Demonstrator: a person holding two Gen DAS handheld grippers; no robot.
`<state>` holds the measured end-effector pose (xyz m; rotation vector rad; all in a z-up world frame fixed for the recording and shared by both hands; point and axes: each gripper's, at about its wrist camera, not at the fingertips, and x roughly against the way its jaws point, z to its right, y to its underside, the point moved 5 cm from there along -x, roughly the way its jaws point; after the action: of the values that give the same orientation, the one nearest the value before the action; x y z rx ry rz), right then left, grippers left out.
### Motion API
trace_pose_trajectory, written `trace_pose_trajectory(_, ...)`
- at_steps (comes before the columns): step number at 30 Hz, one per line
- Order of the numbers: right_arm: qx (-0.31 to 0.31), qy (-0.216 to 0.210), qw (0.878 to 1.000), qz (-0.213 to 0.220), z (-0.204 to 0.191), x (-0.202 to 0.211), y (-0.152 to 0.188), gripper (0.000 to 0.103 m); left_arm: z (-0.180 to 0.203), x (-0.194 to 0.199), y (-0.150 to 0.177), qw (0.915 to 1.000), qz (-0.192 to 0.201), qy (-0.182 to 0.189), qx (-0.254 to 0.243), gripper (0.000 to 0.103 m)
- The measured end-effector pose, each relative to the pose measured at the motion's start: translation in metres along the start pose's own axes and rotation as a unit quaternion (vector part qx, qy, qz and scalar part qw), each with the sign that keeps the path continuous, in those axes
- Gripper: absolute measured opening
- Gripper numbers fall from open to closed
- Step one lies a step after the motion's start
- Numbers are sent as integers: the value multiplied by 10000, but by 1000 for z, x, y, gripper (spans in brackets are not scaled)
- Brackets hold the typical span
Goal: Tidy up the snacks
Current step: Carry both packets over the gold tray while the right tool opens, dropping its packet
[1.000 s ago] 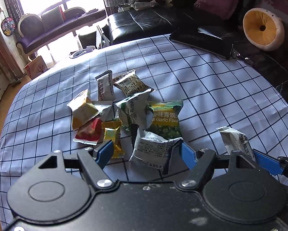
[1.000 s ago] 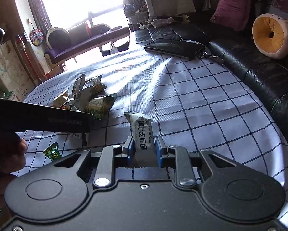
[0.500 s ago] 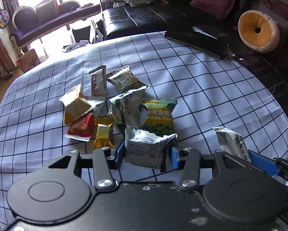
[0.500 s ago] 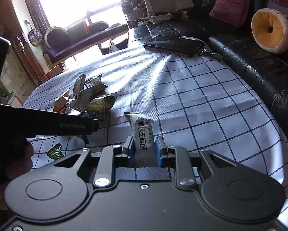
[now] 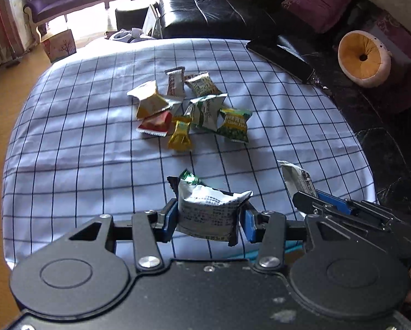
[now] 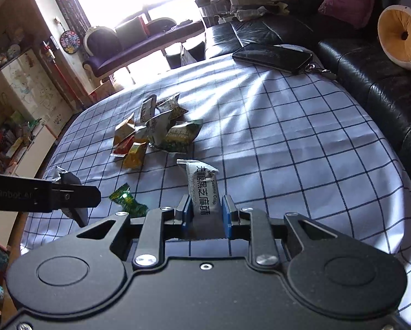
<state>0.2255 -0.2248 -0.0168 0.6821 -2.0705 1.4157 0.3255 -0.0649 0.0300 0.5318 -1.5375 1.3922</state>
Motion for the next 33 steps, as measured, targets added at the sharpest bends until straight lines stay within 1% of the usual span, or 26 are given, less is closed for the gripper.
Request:
trace_pose_trajectory(2,11,-111,9998,-145,-1,4,6,33,-6,5,14,9999,-110,-63,58,49)
trace_pose_trajectory(8,36,-382,9979,-519,-2,19,23,33,-26,11,59,9983,-375,-425,143,49)
trace_pose_trajectory(12,85,-451,9969,-633,-2,32,34,33,-36,10,89,9964,-630,-509,263,49)
trace_pose_trajectory(16,3,-513,9953,-820,0,39,46,33,-41,7,117,9939,-822,-565,460,48)
trace_pose_trajectory(23,67,-555,9928,-1063,1,50,62,33,-37,7,145,9916,-907,-708,593,48)
trace_pose_trajectory(29,331,-634,9904,-1182,-8,60,77,33,-32,7,154,9905,-1014,-759,529,49)
trace_pose_trajectory(33,439,-659,9878,-1343,-12,60,88,33,-27,5,158,9899,-1092,-776,456,50)
